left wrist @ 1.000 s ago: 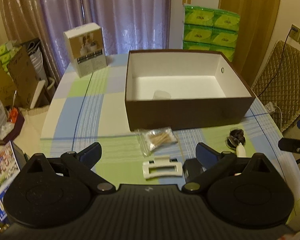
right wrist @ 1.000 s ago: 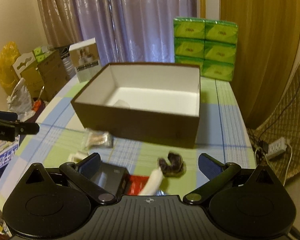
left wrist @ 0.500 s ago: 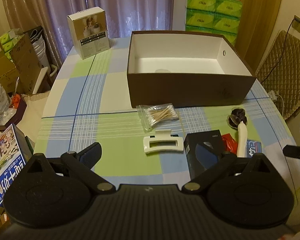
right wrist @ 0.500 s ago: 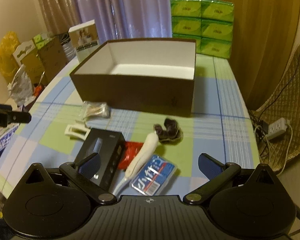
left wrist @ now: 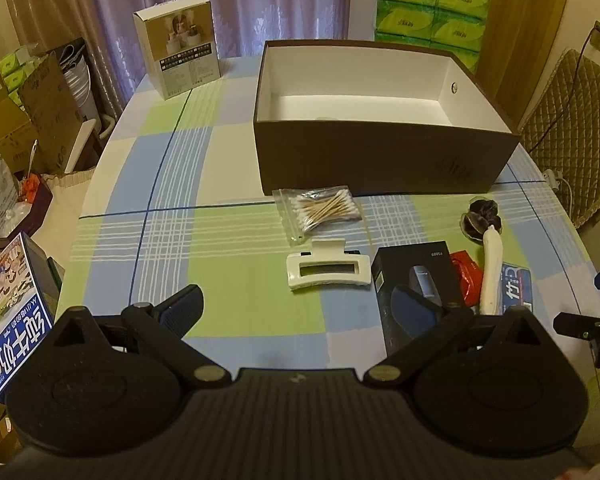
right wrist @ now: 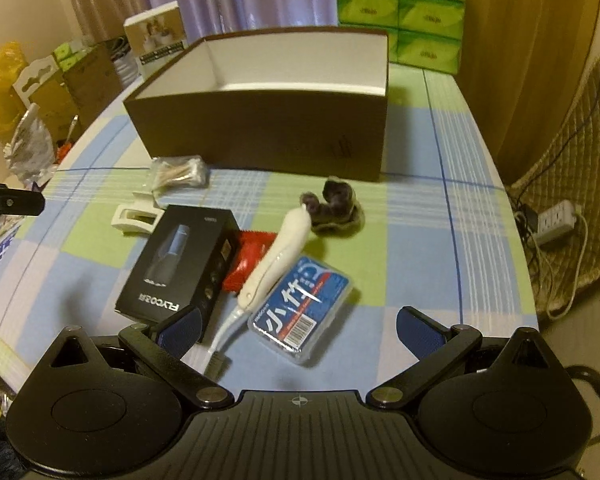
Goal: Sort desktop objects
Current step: 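Grasp the white claw clip with left tool while right tool grasps the white toothbrush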
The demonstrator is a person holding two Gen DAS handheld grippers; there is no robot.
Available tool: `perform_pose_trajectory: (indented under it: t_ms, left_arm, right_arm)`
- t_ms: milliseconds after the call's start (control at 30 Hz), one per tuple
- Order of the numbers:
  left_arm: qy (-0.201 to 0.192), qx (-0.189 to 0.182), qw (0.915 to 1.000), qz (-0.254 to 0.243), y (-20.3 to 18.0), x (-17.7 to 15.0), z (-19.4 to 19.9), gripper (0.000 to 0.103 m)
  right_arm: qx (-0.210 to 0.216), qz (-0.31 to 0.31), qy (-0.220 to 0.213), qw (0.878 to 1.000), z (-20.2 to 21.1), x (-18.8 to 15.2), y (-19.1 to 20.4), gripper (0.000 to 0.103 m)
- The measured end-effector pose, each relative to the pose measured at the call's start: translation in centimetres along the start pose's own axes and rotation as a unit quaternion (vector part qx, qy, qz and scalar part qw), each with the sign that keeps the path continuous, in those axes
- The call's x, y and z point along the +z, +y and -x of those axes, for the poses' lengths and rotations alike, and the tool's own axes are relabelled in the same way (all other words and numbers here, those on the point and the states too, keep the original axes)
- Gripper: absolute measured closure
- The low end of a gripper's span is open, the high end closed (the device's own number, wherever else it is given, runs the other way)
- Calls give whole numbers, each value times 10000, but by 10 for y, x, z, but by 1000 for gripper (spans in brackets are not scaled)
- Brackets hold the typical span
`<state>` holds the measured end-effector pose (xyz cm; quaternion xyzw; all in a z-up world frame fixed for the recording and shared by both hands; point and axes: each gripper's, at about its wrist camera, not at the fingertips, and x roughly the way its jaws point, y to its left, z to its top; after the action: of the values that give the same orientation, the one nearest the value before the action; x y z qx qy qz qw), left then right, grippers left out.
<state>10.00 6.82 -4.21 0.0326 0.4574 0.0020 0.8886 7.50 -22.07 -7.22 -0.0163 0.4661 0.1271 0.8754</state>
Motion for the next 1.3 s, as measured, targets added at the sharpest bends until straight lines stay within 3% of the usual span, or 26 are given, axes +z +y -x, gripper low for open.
perform_pose_trajectory:
  t_ms: [100, 233, 333, 533, 933, 1067, 1300]
  left_arm:
    - [48, -11, 10000, 0, 1, 0, -4, 4]
    - [106, -38, 9999, 1, 4, 2, -11, 4]
    - [144, -58, 9999, -16, 6, 4, -16, 4]
    - [245, -98, 9996, -44, 12, 7, -30, 4]
    - [425, -223, 9987, -149, 20, 20, -60, 4]
    - [495, -265, 9982, -191, 21, 24, -69, 4]
    - [589, -353, 9973, -275, 21, 30, -84, 4]
  right_arm:
    - [84, -10, -89, 9999, -4, -2, 6, 5]
    - [150, 22, -15, 9999, -18, -4, 14, 43]
    - [212, -118, -6, 9997, -28, -5, 17, 61]
    - [194, -351, -11, 9992, -47, 1, 21, 68]
    - [26, -529, 50, 9986, -82, 15, 30, 72]
    - [-222, -693, 441, 9964, -105, 16, 27, 72]
    - [-290, -459, 511, 9972, -103, 11, 25, 74]
